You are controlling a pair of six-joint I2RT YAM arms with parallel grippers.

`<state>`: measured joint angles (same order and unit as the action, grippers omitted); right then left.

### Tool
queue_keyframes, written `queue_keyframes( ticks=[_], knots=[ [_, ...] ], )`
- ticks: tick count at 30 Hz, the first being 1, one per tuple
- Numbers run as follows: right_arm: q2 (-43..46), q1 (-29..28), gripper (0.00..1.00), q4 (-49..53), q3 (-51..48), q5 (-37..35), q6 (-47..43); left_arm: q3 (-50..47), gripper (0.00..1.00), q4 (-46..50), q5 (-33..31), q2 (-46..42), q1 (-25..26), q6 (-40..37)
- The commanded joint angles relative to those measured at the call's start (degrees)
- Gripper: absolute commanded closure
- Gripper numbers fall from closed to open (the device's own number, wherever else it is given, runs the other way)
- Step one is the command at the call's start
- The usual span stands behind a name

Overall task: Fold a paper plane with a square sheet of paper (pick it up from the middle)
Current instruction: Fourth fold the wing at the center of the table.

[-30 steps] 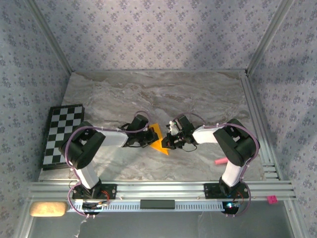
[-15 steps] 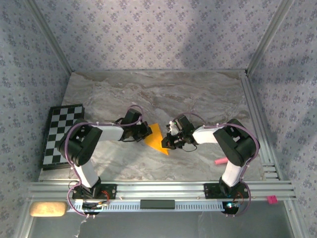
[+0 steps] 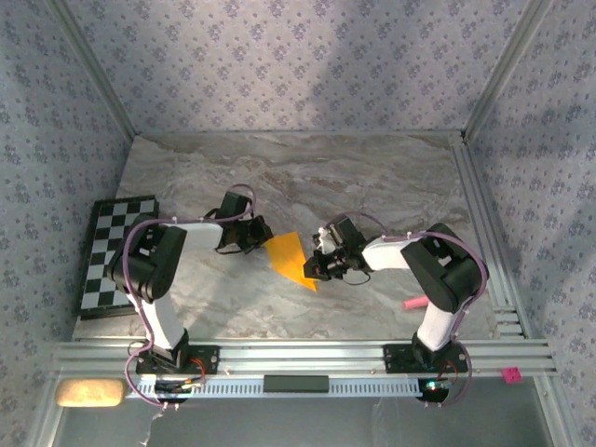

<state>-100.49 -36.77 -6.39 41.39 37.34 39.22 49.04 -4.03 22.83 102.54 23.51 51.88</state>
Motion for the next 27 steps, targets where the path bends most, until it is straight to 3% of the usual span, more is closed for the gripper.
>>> queue_keyframes(
  ticks=[1,8,14,21,27],
  knots=[
    [-3.4,-1.02,1.0,10.83,-3.81,-4.69,-1.25,2.01,0.93,3.42,-4.33,0.71,-2.19,-2.31],
    [-3.32,-1.02,1.0,10.68,-3.22,-4.67,-0.79,2.68,0.91,4.88,-3.21,-5.07,-1.42,-2.15],
    [-3.14,-1.02,1.0,10.88,-2.74,-4.82,-0.38,1.68,0.89,5.57,-2.88,-9.27,4.34,-1.96],
    [-3.14,-0.94,1.0,10.87,-2.46,-4.84,-0.13,-2.18,0.9,-2.52,0.5,-4.94,10.51,0.03],
    [-2.55,-0.89,1.0,10.74,-2.2,-4.06,-0.22,-1.85,0.91,-0.64,-3.27,-0.57,10.67,-1.08]
  ],
)
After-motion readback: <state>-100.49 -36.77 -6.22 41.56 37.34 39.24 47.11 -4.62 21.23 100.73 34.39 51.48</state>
